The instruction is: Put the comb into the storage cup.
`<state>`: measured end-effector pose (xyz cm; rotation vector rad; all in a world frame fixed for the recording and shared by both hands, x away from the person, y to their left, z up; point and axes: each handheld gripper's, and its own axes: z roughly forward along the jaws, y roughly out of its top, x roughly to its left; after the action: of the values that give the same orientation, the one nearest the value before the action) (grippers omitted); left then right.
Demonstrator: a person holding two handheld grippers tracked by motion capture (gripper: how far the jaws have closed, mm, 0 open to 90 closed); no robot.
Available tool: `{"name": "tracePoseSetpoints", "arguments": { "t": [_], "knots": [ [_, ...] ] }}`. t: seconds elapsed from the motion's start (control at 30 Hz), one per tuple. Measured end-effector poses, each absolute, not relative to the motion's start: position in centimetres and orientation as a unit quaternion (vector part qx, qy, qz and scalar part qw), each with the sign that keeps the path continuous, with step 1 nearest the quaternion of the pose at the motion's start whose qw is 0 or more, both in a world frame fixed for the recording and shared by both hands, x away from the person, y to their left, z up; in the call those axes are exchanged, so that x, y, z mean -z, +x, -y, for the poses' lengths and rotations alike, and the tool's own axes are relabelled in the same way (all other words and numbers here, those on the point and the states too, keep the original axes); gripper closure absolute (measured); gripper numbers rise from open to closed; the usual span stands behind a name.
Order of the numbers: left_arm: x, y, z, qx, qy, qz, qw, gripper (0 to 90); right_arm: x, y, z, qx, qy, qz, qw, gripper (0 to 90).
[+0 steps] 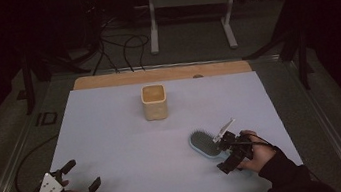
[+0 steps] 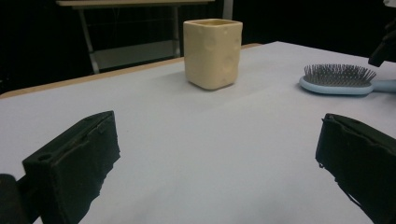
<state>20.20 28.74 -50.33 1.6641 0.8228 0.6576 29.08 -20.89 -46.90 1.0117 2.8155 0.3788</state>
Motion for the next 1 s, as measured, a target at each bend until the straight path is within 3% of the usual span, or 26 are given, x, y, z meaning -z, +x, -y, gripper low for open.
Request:
{"name": "tracePoseSetpoints", "arguments": {
  "t": [0.33,1.0],
  "knots": [
    [50.3,20.2,-28.8,-0.279,0.704,-0.348,0.552,0.0,47.3,29.7,20.2,-0.102,0.35,-0.93,0.048,9.4],
    [50.4,20.2,-28.8,-0.278,0.706,-0.351,0.548,0.0,48.4,30.6,20.1,-0.079,0.365,-0.927,0.041,44.2]
  ]
}}
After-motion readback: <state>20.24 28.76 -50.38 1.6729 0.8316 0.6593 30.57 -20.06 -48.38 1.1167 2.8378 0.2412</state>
